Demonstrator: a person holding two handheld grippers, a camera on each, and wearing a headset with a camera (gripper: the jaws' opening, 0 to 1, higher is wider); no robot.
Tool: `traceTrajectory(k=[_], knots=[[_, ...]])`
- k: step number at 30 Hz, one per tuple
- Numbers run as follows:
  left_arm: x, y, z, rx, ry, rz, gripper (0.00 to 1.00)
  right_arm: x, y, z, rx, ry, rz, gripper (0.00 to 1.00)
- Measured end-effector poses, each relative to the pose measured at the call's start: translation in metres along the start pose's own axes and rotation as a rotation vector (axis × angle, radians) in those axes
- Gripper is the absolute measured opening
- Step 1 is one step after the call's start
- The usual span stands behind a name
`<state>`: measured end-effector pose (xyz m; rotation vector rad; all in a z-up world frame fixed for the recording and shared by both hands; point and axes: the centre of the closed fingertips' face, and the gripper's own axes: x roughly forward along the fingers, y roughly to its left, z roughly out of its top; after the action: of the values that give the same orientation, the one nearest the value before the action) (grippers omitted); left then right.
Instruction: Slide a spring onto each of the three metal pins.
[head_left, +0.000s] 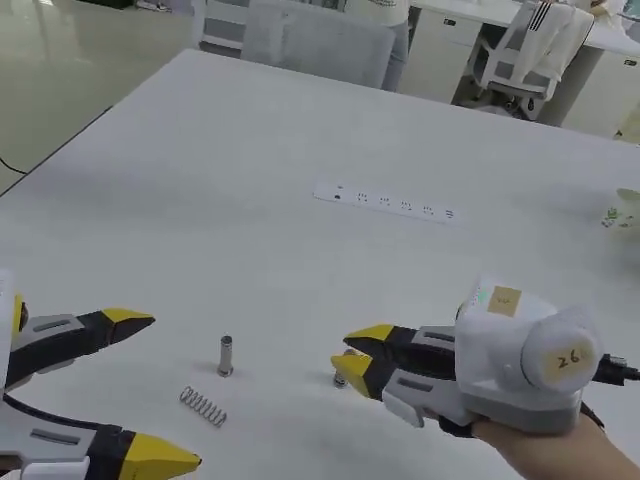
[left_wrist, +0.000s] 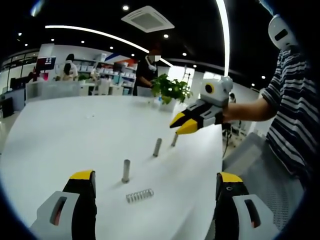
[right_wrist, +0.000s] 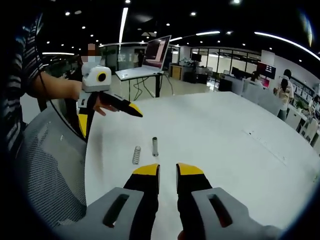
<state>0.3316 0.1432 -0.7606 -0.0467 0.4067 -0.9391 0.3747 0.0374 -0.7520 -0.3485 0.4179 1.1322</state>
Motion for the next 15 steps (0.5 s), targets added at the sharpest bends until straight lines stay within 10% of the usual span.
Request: traceTrajectory(k=[15], knots=[[0.0, 0.002, -0.002, 0.003, 0.01, -0.002, 0.96, 0.038, 0.04, 0.003, 0.016, 0.004, 0.089, 0.1]])
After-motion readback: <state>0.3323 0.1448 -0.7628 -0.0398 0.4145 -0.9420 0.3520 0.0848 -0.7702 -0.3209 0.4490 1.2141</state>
